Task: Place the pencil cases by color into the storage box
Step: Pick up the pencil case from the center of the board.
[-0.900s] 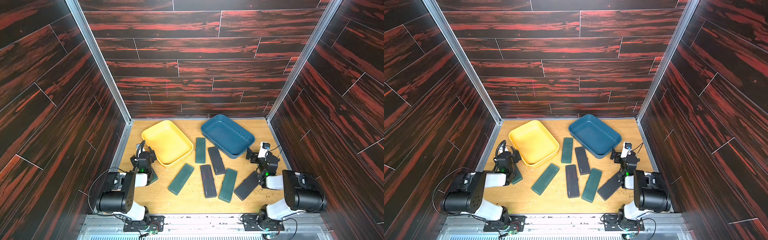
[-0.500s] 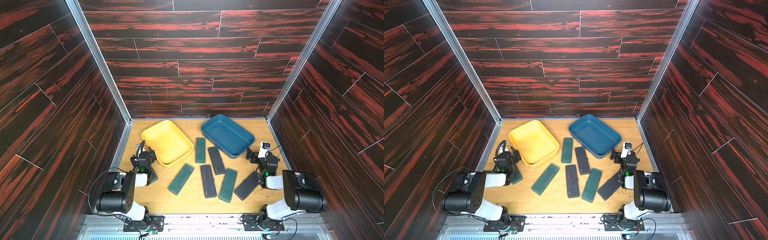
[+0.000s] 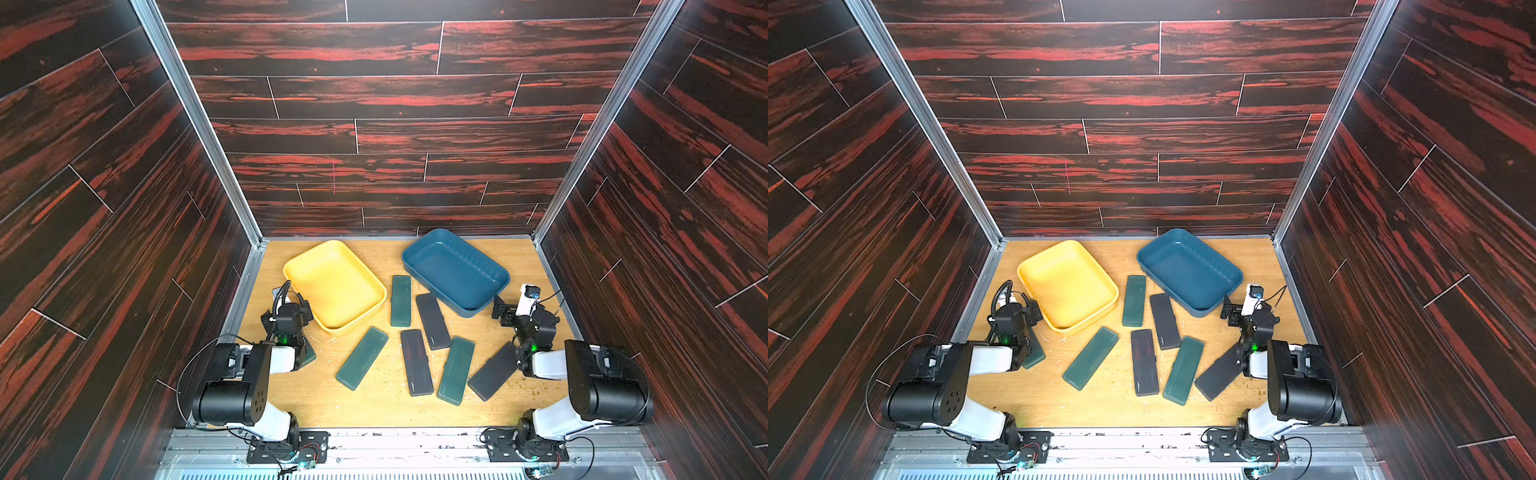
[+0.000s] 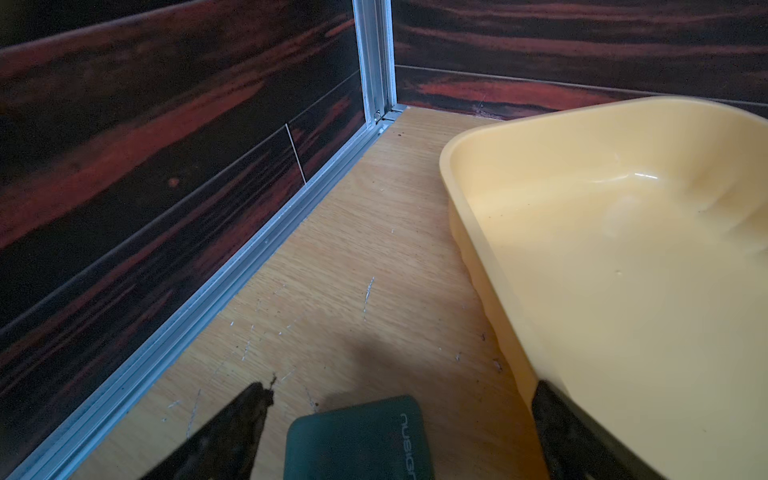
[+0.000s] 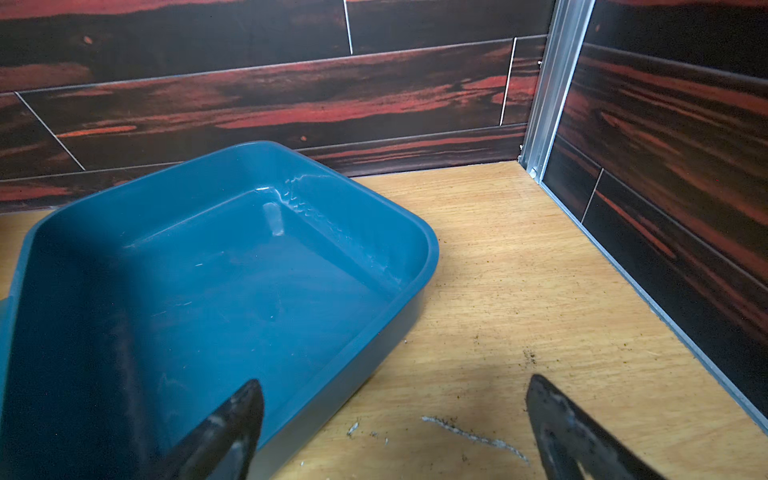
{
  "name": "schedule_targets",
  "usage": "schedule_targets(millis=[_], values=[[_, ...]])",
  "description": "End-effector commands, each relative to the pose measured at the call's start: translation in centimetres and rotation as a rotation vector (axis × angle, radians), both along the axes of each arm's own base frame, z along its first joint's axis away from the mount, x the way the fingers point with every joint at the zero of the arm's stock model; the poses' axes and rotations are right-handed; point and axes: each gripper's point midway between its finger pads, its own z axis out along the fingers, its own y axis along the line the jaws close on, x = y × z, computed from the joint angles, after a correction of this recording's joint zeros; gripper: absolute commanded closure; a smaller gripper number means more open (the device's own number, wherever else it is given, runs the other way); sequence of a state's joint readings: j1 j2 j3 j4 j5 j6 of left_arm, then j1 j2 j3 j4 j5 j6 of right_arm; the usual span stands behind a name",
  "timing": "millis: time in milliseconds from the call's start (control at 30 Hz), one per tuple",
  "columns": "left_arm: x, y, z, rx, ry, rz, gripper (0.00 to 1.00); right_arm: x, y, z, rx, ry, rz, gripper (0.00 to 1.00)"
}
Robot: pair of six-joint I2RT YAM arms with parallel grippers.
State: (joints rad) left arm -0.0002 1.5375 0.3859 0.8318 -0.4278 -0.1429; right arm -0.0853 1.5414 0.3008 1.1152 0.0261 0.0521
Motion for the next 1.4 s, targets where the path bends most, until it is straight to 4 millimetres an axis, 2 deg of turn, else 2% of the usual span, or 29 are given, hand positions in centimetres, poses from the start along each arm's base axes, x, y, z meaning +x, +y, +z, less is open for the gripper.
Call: schedule_targets(millis=[0, 267, 433, 600, 667, 767, 867, 967, 1067, 1167, 1300, 1367], values=[[0.8, 0.0, 1.1, -0.001, -0.038, 0.005, 0.0, 0.5, -0.1, 0.0, 0.009, -0.002, -0.001, 0.01], [0.7, 0.0, 1.2, -0.001, -0.043, 0.006, 0.0, 0.4, -0.3, 0.2, 0.009, -0.01, -0.011, 0.01], [1.2, 0.2, 2.3, -0.001, -0.011, 0.014, 0.01, 0.6, -1.0, 0.5, 0.019, 0.001, -0.055, 0.01], [1.8, 0.0, 4.4, 0.007, 0.067, -0.004, 0.04, 0.9, -2.2, 1.2, 0.033, 0.049, -0.13, 0.01], [1.8, 0.3, 5.4, 0.024, 0.083, 0.009, 0.04, 1.0, -3.1, 0.8, 0.053, 0.122, -0.186, 0.01], [1.7, 1.1, 7.2, 0.057, 0.104, 0.05, 0.03, 1.1, -3.7, 1.4, 0.074, 0.167, -0.229, 0.01], [1.7, 1.2, 9.0, 0.055, 0.128, 0.063, 0.03, 1.1, -4.2, 2.4, 0.124, 0.2, -0.284, 0.01], [1.5, 1.4, 10.7, 0.014, 0.142, 0.1, 0.03, 1.7, -3.7, 3.8, 0.173, 0.255, -0.272, 0.01], [1.4, 0.4, 11.3, -0.043, 0.184, 0.059, 0.05, 2.0, -1.9, 5.8, 0.191, 0.276, -0.227, 0.01], [0.6, 0.2, 11.7, -0.116, 0.209, 0.084, 0.06, 1.9, 1.0, 7.3, 0.199, 0.309, -0.173, 0.01], [-0.4, -2.1, 11.7, -0.244, 0.251, 0.036, 0.02, 1.3, 7.3, 8.1, 0.239, 0.397, -0.021, 0.01], [-1.1, -3.2, 11.7, -0.269, 0.272, 0.027, 0.01, 0.3, 10.7, 8.4, 0.192, 0.418, 0.043, 0.01]])
